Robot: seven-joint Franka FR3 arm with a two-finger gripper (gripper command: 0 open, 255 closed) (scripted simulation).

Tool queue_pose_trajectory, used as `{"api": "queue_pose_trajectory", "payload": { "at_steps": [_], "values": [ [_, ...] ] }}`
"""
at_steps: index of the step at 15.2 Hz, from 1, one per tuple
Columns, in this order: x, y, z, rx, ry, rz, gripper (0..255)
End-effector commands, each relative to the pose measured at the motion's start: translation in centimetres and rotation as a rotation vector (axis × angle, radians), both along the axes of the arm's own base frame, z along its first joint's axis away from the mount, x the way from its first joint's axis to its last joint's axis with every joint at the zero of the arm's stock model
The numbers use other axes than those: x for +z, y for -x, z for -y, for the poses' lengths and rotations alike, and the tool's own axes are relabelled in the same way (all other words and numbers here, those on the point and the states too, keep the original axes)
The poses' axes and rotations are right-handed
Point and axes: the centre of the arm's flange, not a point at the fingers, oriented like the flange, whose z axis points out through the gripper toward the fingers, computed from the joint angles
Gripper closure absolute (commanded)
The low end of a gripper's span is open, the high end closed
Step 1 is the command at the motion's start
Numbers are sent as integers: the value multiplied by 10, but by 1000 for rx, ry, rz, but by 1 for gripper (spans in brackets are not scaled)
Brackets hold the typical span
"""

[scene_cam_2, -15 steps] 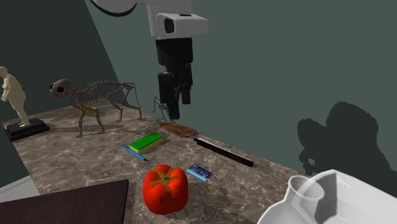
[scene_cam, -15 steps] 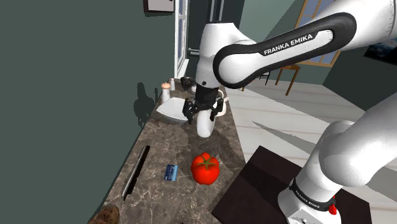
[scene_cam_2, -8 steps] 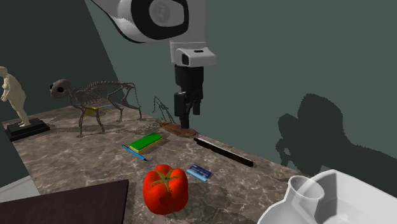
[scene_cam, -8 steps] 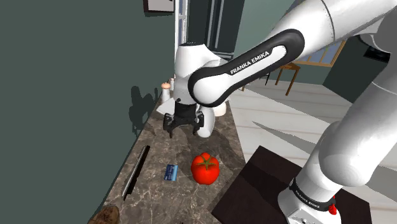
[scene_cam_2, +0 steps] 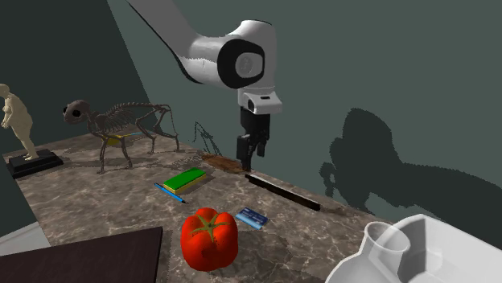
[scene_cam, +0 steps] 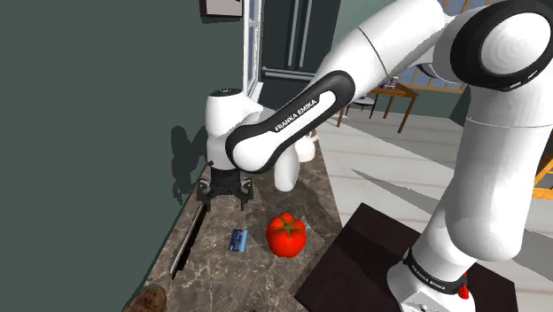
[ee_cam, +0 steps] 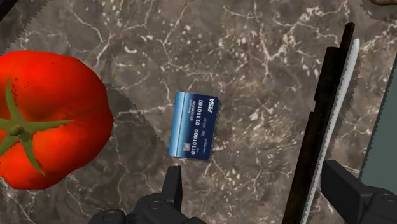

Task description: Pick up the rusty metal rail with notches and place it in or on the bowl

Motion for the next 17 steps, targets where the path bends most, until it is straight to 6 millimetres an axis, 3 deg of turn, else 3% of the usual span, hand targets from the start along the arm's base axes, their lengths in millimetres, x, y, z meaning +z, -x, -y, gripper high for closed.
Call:
{"api": "queue_pose_trajectory", "payload": {
  "at_steps": [1,11,17],
  "values": [
    [-19,-14,-12,-35,-6,-11,0],
    [-107,-88,-75,-190,-39,-60,0],
    [-138,-86,-78,-190,-39,-60,0]
  ]
}}
